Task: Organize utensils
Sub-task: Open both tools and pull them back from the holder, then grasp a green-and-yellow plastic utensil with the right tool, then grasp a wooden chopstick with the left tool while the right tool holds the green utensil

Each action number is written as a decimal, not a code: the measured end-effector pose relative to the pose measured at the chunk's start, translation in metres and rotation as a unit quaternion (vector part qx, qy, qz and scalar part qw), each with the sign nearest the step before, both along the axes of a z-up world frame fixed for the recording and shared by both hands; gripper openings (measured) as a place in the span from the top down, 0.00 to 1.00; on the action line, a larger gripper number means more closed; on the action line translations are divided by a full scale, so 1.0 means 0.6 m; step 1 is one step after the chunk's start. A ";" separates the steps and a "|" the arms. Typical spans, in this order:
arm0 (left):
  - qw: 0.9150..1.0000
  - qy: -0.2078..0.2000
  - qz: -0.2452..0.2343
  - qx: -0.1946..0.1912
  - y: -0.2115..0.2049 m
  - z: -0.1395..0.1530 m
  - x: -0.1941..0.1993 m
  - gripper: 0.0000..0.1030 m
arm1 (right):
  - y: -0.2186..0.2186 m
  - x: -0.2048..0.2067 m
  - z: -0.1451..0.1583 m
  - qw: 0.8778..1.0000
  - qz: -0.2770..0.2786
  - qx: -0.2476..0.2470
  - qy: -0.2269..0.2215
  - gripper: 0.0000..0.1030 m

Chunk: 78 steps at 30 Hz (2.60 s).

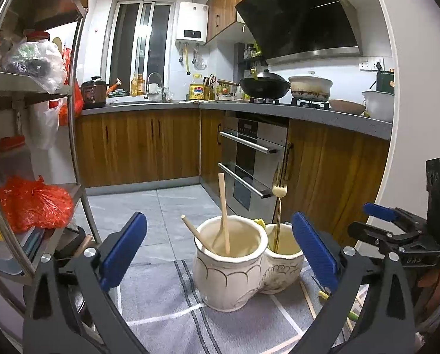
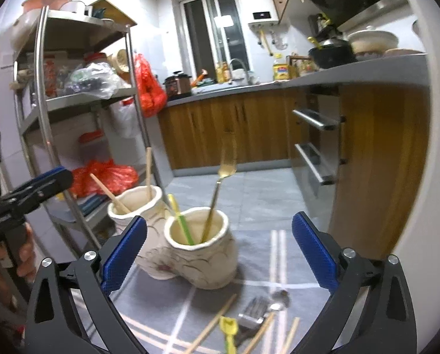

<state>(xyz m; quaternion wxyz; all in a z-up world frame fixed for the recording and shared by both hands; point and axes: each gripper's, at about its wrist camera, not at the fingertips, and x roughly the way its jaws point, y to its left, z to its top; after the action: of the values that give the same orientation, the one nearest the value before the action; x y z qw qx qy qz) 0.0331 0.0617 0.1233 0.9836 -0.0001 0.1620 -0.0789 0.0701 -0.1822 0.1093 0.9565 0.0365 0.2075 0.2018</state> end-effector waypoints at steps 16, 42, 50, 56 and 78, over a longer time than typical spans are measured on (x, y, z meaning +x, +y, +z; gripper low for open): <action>0.994 0.097 -0.042 0.004 -0.010 -0.095 -0.030 0.06 | -0.057 -0.031 -0.072 0.995 -0.040 -0.054 0.073 0.05; 0.983 0.165 -0.075 0.019 -0.036 -0.185 -0.041 0.06 | 0.052 -0.023 -0.155 0.977 0.017 -0.170 0.126 0.40; 0.983 0.165 -0.082 0.020 -0.042 -0.183 -0.041 0.06 | 0.074 -0.016 -0.164 0.973 0.042 -0.175 0.145 0.72; 0.982 0.166 -0.093 0.019 -0.056 -0.176 -0.039 0.06 | 0.074 -0.010 -0.169 0.972 0.045 -0.172 0.151 0.93; 0.951 0.273 -0.108 0.094 -0.217 -0.228 -0.027 0.55 | -0.031 -0.042 -0.102 0.993 0.033 -0.059 0.095 0.94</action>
<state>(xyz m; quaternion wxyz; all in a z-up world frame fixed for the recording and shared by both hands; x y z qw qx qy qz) 0.0168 -0.0687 -0.0138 0.8832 0.0881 0.4296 -0.1666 0.0448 -0.2006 0.0482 0.9257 -0.0075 0.3100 0.2165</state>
